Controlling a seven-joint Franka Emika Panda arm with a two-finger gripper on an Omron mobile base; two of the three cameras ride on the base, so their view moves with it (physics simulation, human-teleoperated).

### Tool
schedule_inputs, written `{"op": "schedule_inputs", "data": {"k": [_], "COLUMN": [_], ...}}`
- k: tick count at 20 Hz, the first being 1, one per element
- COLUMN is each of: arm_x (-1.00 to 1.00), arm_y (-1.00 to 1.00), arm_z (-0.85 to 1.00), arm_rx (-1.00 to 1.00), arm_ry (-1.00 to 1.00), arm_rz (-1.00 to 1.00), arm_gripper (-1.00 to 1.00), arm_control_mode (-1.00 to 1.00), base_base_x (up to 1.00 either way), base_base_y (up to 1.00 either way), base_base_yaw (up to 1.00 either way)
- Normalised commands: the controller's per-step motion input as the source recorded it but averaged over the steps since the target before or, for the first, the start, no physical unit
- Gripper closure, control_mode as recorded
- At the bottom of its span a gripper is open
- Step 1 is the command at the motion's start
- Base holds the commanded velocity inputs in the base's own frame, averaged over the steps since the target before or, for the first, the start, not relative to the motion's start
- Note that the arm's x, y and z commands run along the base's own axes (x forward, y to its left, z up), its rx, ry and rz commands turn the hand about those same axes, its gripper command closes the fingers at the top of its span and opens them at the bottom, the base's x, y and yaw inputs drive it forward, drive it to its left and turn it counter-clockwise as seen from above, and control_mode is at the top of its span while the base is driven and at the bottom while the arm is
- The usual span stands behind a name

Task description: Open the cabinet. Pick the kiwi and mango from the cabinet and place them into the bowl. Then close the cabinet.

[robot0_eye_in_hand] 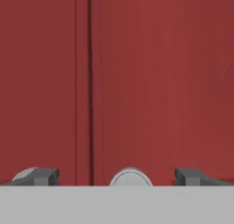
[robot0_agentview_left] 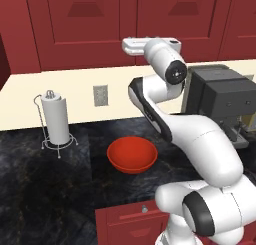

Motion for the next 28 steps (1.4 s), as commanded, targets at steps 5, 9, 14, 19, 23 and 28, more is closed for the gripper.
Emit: {"op": "schedule_inputs", "data": {"k": [5, 9, 14, 19, 23, 28], "arm_x": [0.70, 0.03, 0.00, -0.12, -0.71, -0.90], "arm_y": [-0.16, 0.00, 0.00, -0.02, -0.39, -0.70], "arm_z": [-0.26, 0.00, 0.00, 0.01, 0.18, 0.26], "arm_rx": [0.00, 0.00, 0.00, 0.00, 0.05, 0.10], "arm_ry": [0.03, 0.00, 0.00, 0.00, 0.00, -0.01], "arm_rz": [0.00, 0.00, 0.00, 0.00, 0.00, 0.00], "arm_gripper": [1.00, 1.00, 1.00, 1.00, 1.00, 1.00], "arm_control_mode": [-1.00, -1.00, -1.00, -1.00, -1.00, -1.00], "base_base_x": [0.00, 0.00, 0.00, 0.00, 0.00, 0.00], "base_base_y": [0.00, 0.00, 0.00, 0.00, 0.00, 0.00], "base_base_yaw": [0.00, 0.00, 0.00, 0.00, 0.00, 0.00]}}
